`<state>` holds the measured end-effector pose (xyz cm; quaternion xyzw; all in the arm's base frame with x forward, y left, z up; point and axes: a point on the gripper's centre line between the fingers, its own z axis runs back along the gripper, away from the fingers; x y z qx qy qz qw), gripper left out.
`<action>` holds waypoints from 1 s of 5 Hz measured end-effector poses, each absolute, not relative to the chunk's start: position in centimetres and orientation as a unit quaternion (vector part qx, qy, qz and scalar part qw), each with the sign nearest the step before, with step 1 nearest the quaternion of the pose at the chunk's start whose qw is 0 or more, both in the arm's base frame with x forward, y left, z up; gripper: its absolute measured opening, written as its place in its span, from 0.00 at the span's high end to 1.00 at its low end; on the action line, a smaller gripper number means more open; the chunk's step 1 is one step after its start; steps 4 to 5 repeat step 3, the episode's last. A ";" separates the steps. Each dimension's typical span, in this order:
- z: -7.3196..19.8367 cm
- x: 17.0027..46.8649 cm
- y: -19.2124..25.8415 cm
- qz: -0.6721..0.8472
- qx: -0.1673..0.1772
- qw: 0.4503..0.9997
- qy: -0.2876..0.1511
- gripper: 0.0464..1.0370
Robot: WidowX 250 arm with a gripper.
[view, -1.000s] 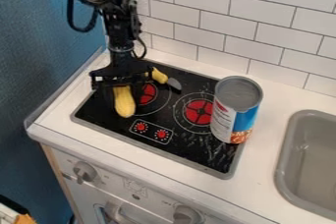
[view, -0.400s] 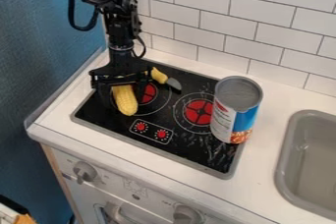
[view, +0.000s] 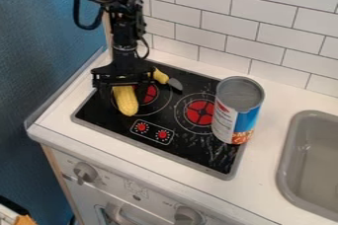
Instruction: Carrying the yellow substance from behind the white can and putting it left of the can on a burner
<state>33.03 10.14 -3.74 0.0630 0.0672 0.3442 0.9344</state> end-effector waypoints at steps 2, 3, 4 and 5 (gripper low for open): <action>1.6 35.2 9.1 0.326 0.072 0.942 0.019 0.05; 3.2 35.1 9.4 0.344 0.076 0.936 -0.001 0.05; 3.2 35.1 9.4 0.344 0.076 0.936 -0.001 0.05; 3.2 35.1 9.4 0.344 0.076 0.936 -0.001 0.05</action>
